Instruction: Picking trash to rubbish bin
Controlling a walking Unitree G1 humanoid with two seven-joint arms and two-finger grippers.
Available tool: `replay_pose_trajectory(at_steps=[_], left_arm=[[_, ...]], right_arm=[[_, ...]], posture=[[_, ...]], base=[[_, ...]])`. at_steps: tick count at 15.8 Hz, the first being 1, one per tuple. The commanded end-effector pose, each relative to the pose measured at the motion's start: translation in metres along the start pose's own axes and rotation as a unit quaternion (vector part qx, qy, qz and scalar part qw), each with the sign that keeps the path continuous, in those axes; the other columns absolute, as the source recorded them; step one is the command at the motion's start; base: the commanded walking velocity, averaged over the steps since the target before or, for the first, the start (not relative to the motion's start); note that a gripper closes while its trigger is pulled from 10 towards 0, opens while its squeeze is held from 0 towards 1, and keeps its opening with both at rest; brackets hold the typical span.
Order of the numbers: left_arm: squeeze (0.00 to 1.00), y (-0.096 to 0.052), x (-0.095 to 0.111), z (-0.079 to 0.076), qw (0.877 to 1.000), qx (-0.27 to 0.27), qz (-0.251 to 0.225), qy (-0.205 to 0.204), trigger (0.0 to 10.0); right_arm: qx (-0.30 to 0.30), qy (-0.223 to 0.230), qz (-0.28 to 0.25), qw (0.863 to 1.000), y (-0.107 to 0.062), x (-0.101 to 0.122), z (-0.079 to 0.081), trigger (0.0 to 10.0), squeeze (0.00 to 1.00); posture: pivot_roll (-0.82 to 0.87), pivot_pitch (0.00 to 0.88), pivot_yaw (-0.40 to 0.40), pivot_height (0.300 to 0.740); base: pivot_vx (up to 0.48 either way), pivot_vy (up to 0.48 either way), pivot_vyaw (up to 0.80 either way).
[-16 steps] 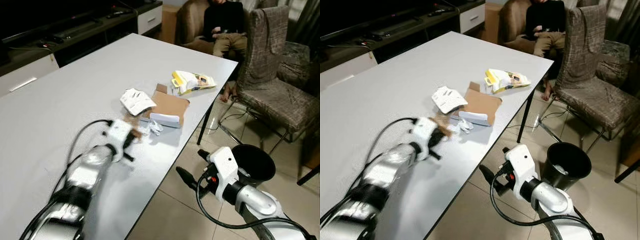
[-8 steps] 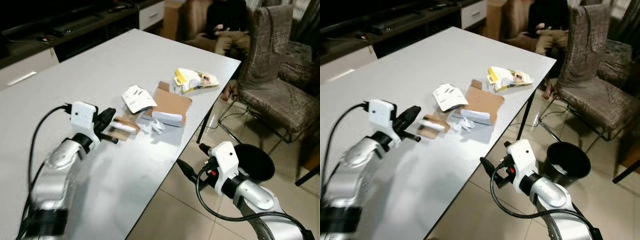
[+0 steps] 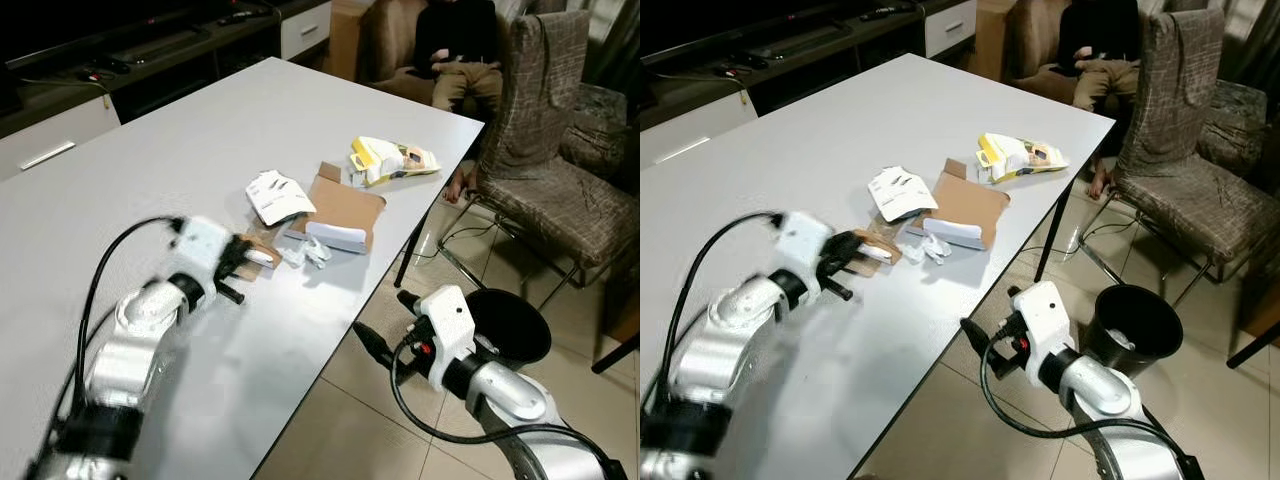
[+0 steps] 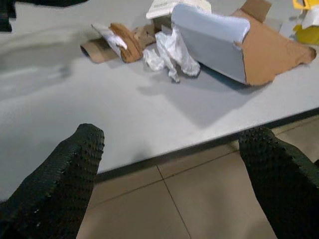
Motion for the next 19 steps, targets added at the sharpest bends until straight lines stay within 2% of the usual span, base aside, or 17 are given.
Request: replay_pose_trajectory(at_steps=[1, 3, 5, 10, 11, 13, 14, 19], left_arm=[[1.0, 0.002, 0.001, -0.006, 0.999, -0.031, -0.004, 0.027, 10.0], [1.0, 0.003, 0.001, -0.01, 0.99, -0.107, -0.015, 0.094, 10.0], [1.0, 0.004, -0.001, -0.009, 0.979, -0.151, -0.015, 0.135, 10.0], [1.0, 0.019, 0.002, 0.006, 0.965, -0.166, -0.012, 0.201, 10.0], [1.0, 0.022, 0.001, 0.007, 0.962, -0.163, -0.003, 0.217, 10.0], [1.0, 0.029, -0.01, 0.01, 0.949, -0.169, 0.032, 0.264, 10.0], [0.0, 0.031, -0.014, 0.011, 0.945, -0.175, 0.047, 0.271, 10.0], [0.0, 0.039, -0.021, 0.017, 0.94, -0.165, 0.082, 0.288, 10.0]], right_arm=[[0.014, -0.004, 0.0, 1.0, -0.002, 0.002, 0.004, 10.0, 0.0], [0.027, -0.007, 0.011, 1.0, -0.005, 0.0, 0.005, 10.0, 0.0], [0.024, -0.007, 0.009, 1.0, -0.005, 0.001, 0.004, 10.0, 0.0], [0.025, -0.005, 0.009, 1.0, -0.007, 0.001, 0.004, 10.0, 0.0], [0.025, -0.005, 0.01, 1.0, -0.007, 0.001, 0.005, 10.0, 0.0], [0.027, -0.004, 0.01, 1.0, -0.007, 0.001, 0.007, 10.0, 0.0], [0.027, -0.003, 0.011, 1.0, -0.007, 0.0, 0.007, 10.0, 0.0], [0.028, -0.003, 0.011, 1.0, -0.008, 0.001, 0.008, 10.0, 0.0]], posture=[[-0.08, 0.0, -0.006, 0.74], [-0.08, 0.0, -0.006, 0.74], [-0.09, 0.0, -0.004, 0.74], [-0.09, 0.0, 0.003, 0.74], [-0.09, 0.0, 0.003, 0.74], [-0.1, 0.001, 0.005, 0.74], [-0.1, 0.002, 0.006, 0.74], [-0.11, 0.003, 0.006, 0.74]], base=[[0.0, 0.0, 0.0], [0.0, 0.0, 0.0], [0.0, 0.0, 0.0], [0.0, 0.0, 0.0], [0.0, 0.0, 0.0], [0.0, 0.0, 0.0], [0.0, 0.0, 0.0], [0.0, 0.0, 0.0]])
Point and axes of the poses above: a point about 5 cm out from each wrist's last joint towards the gripper, its own y axis pointing out of the wrist towards the gripper, its own x axis along the axis of the wrist's last joint, z = x × y, the point moved 1 cm from there along y, pointing out of the wrist towards the gripper, and after that the axes turned 13 degrees about y, right-handed, at the moved point
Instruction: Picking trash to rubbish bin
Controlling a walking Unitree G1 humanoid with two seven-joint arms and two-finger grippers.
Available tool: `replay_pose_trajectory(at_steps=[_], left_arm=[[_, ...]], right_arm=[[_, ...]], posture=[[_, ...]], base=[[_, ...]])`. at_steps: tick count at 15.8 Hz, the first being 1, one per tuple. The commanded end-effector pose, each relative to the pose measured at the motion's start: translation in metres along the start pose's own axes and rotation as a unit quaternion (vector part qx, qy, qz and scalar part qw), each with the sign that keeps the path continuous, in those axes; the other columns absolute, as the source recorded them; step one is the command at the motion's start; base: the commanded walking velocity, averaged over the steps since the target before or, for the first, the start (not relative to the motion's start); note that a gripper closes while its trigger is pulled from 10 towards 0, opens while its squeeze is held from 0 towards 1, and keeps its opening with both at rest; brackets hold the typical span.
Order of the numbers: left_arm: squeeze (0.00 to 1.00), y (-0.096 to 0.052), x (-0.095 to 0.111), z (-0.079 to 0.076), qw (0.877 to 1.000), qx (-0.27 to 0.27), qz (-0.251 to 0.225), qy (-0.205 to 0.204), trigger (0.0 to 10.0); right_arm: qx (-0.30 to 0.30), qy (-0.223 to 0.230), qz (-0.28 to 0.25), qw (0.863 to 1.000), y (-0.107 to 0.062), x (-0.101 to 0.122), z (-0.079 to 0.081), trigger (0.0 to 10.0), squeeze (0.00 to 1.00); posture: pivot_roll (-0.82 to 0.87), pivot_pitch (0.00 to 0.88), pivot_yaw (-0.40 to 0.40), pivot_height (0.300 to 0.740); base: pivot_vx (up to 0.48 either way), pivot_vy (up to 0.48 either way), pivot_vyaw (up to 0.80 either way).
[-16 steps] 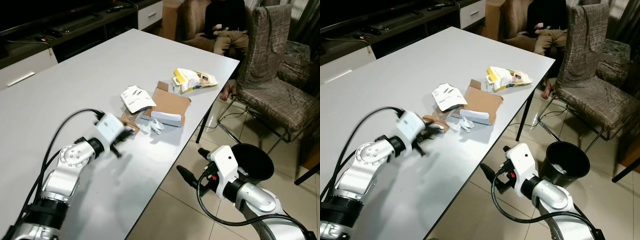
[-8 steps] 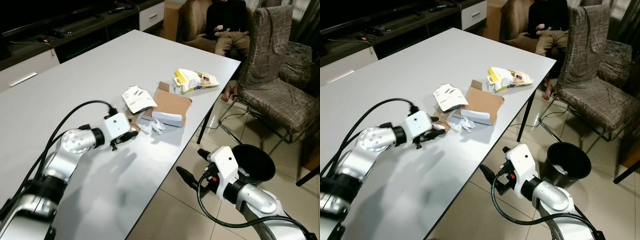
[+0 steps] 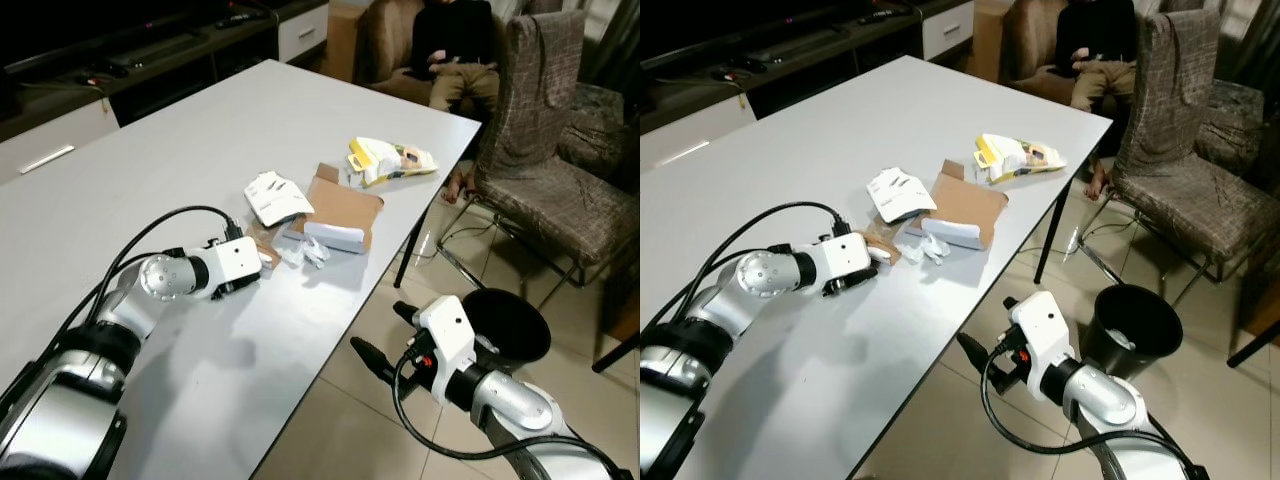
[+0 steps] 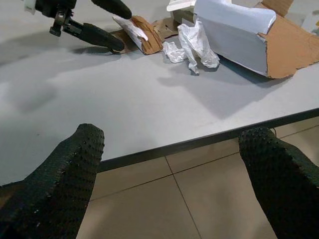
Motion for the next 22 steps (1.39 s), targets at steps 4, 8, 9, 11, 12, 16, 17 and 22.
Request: replay_pose_trajectory(at_steps=[4, 8, 9, 11, 12, 16, 17, 22], left_arm=[[0.0, 0.008, 0.004, 0.006, 1.0, 0.02, 0.012, 0.01, 10.0], [0.0, 0.015, 0.011, 0.01, 0.999, 0.048, 0.016, 0.019, 10.0], [0.0, 0.017, 0.012, 0.009, 0.998, 0.048, 0.019, 0.021, 10.0], [0.0, 0.021, 0.013, 0.005, 0.998, 0.045, 0.029, 0.023, 10.0], [0.0, 0.022, 0.012, 0.002, 0.998, 0.038, 0.033, 0.025, 10.0], [0.0, 0.022, 0.009, 0.001, 0.998, 0.034, 0.046, 0.031, 3.3], [0.0, 0.022, 0.008, 0.001, 0.997, 0.038, 0.053, 0.032, 3.4], [0.0, 0.023, 0.006, 0.005, 0.996, 0.056, 0.069, 0.03, 1.6]], right_arm=[[0.022, 0.002, 0.002, 1.0, 0.0, 0.004, 0.005, 10.0, 0.0], [0.038, 0.004, 0.011, 0.999, 0.001, 0.002, 0.009, 10.0, 0.0], [0.039, 0.004, 0.012, 0.999, 0.001, 0.001, 0.01, 10.0, 0.0], [0.043, 0.004, 0.014, 0.999, 0.002, 0.001, 0.011, 10.0, 0.0], [0.044, 0.004, 0.015, 0.999, 0.002, 0.001, 0.012, 10.0, 0.0], [0.054, 0.006, 0.02, 0.998, 0.002, 0.0, 0.014, 10.0, 0.0], [0.054, 0.006, 0.02, 0.998, 0.002, 0.0, 0.014, 10.0, 0.0], [0.055, 0.006, 0.019, 0.998, 0.002, 0.0, 0.014, 10.0, 0.0]], posture=[[-0.11, 0.002, 0.005, 0.74], [-0.11, 0.0, 0.006, 0.74], [-0.1, 0.0, 0.005, 0.74], [-0.11, 0.0, 0.008, 0.74], [-0.11, 0.0, 0.011, 0.74], [-0.11, 0.0, 0.011, 0.74], [-0.11, 0.0, 0.011, 0.74], [-0.11, 0.0, 0.015, 0.74]], base=[[0.0, 0.0, 0.0], [0.0, 0.0, 0.0], [0.0, 0.0, 0.0], [0.0, 0.0, 0.0], [0.0, 0.0, 0.0], [0.0, 0.0, 0.0], [0.0, 0.0, 0.0], [0.0, 0.0, 0.0]])
Point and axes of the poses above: a point about 5 cm out from each wrist's last joint towards the gripper, its own y axis pointing out of the wrist towards the gripper, its own x axis along the axis of the wrist's last joint, z = x × y, the point moved 1 cm from there along y, pointing out of the wrist towards the gripper, and after that the axes turned 13 degrees about y, right-handed, at the moved point
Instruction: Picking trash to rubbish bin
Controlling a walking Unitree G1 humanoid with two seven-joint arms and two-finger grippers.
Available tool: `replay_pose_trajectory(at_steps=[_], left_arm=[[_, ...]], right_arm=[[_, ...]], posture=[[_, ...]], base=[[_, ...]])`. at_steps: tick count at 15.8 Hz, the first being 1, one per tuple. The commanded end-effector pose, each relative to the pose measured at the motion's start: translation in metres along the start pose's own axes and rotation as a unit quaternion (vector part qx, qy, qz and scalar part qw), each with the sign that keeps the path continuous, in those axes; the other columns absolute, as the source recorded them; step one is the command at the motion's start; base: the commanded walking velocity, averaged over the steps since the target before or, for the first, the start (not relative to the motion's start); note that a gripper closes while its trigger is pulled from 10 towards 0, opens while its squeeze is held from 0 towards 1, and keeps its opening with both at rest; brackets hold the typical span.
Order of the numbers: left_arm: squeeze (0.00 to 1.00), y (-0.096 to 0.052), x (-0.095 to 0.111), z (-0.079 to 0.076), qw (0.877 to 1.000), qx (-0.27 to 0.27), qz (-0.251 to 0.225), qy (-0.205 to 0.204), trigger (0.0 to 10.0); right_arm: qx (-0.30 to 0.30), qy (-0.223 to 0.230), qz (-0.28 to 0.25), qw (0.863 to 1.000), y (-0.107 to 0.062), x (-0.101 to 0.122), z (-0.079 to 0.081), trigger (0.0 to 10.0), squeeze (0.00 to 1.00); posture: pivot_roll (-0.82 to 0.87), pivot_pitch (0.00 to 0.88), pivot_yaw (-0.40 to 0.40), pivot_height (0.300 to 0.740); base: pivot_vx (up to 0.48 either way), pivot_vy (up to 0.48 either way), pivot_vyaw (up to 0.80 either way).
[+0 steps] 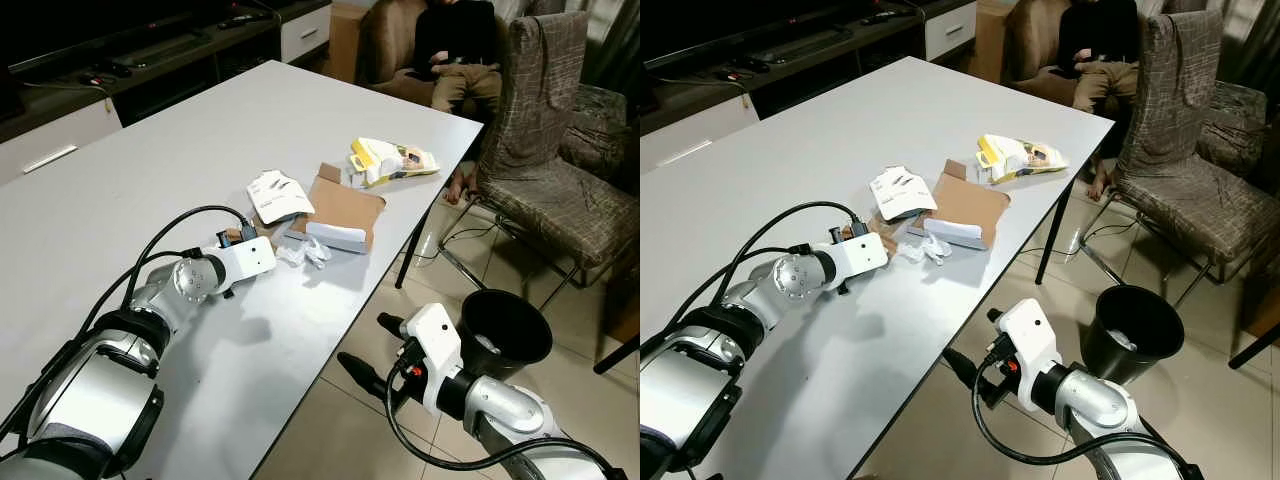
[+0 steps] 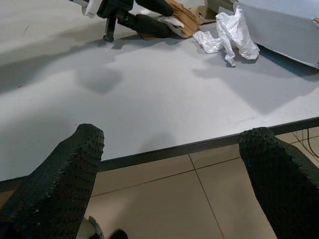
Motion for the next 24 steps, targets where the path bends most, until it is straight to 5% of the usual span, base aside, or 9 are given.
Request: replay_pose_trajectory(at_steps=[1, 15, 19, 21, 24], left_arm=[[0.0, 0.001, 0.003, 0.009, 1.0, 0.009, 0.002, 0.008, 0.0], [0.0, 0.0, 0.001, 0.009, 1.0, 0.013, 0.005, 0.003, 0.0], [0.0, -0.025, -0.017, 0.04, 0.992, 0.098, -0.032, -0.079, 0.0], [0.0, -0.049, -0.015, 0.061, 0.967, 0.182, -0.101, -0.149, 0.0], [0.0, -0.078, -0.02, 0.066, 0.946, 0.239, -0.114, -0.188, 0.0]], right_arm=[[0.009, -0.009, -0.007, 1.0, -0.001, 0.006, 0.003, 10.0, 0.0], [0.006, -0.01, -0.01, 1.0, 0.001, 0.006, 0.002, 10.0, 0.0], [-0.019, -0.009, -0.031, 0.999, 0.003, 0.01, -0.004, 10.0, 0.0], [-0.022, -0.007, -0.036, 0.999, 0.006, 0.011, -0.005, 10.0, 0.0], [-0.022, -0.022, -0.036, 0.999, 0.016, 0.013, -0.008, 10.0, 0.0]], posture=[[-0.11, 0.0, 0.016, 0.74], [-0.11, 0.0, 0.013, 0.74], [-0.09, 0.0, 0.009, 0.74], [-0.07, 0.0, 0.0, 0.74], [-0.05, 0.0, -0.013, 0.74]], base=[[0.0, 0.0, 0.0], [0.0, 0.0, 0.0], [0.0, 0.0, 0.0], [0.0, 0.0, 0.0], [0.0, 0.0, 0.0]])
Point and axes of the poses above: a point about 5 cm out from each wrist's last joint towards the gripper, its own y axis pointing out of the wrist towards the gripper, its own x axis along the axis of the wrist's last joint, z = x × y, the point moved 1 cm from there along y, pointing out of the wrist towards the gripper, and after that the axes turned 13 degrees about y, right-handed, at the moved point
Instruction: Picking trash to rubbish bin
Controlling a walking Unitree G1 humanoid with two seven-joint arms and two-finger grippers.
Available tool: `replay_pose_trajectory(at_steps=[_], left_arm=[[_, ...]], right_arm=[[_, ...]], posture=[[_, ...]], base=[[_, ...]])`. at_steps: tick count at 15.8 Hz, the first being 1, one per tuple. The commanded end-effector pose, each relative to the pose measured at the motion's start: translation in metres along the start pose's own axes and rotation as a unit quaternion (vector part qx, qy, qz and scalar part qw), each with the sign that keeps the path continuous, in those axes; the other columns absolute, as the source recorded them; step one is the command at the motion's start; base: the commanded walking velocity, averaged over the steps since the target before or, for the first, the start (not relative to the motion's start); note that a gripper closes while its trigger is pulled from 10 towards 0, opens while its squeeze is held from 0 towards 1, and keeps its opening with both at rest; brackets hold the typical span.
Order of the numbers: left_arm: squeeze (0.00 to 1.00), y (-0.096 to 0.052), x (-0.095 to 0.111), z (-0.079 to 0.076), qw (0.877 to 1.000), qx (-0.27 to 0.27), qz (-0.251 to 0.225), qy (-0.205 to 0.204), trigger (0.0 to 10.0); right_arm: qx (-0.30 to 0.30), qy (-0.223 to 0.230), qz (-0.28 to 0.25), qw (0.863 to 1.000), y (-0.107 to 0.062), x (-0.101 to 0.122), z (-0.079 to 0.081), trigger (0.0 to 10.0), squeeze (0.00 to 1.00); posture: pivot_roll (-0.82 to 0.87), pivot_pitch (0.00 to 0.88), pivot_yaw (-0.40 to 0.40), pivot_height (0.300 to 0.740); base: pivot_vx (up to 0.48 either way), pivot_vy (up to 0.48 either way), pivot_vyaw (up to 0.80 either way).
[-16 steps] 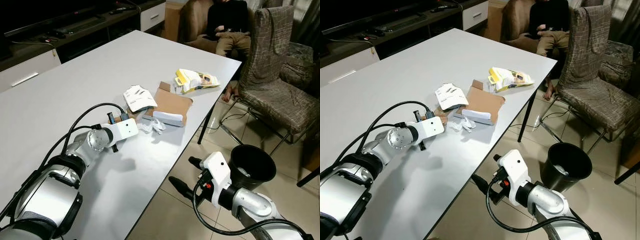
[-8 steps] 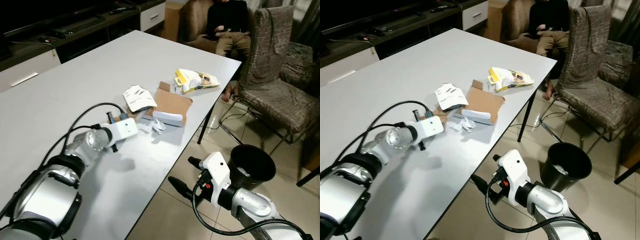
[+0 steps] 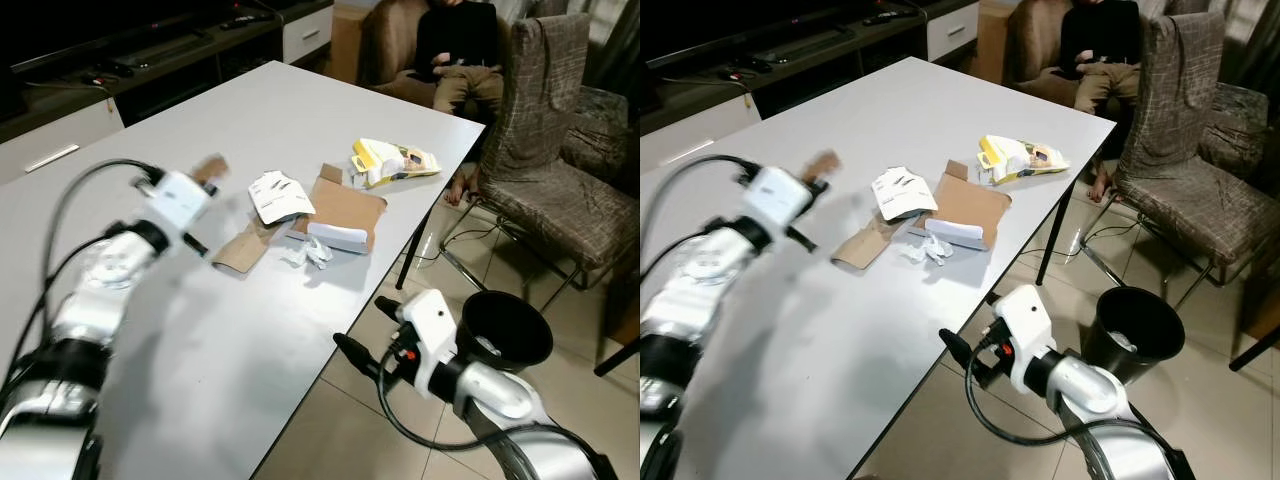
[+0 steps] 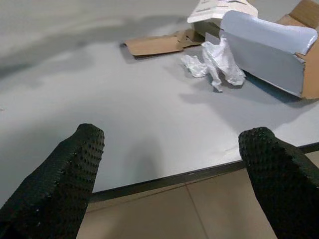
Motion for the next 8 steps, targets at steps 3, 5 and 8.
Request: replay_pose_trajectory(at_steps=[3, 5, 8], left_arm=[[0.0, -0.024, 0.007, 0.006, 0.998, 0.044, 0.01, -0.054, 0.0], [0.0, -0.043, 0.014, 0.001, 0.996, 0.046, 0.033, -0.071, 0.0], [0.0, -0.057, 0.019, 0.002, 0.996, 0.044, 0.054, -0.059, 0.0]], right_arm=[[-0.039, -0.034, -0.025, 0.998, 0.031, 0.011, -0.016, 10.0, 0.0], [-0.018, -0.034, -0.043, 0.998, 0.073, 0.024, -0.017, 10.0, 1.0], [-0.012, -0.046, -0.05, 0.998, 0.102, 0.038, -0.016, 10.0, 1.0]], posture=[[-0.03, 0.007, -0.016, 0.74], [0.01, 0.032, -0.023, 0.74], [0.04, 0.06, -0.024, 0.74]], base=[[0.0, 0.0, 0.0], [0.0, 0.0, 0.0], [0.0, 0.0, 0.0]])
Point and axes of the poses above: a point about 5 cm out from each wrist's last joint towards the gripper, its own y axis pointing out of the wrist towards the gripper, its own x axis along the axis of the wrist's last joint, z = x × y, the point moved 1 cm from there along y, pointing out of the wrist towards the gripper, and after that the axes turned 13 degrees about y, right-handed, at the moved point
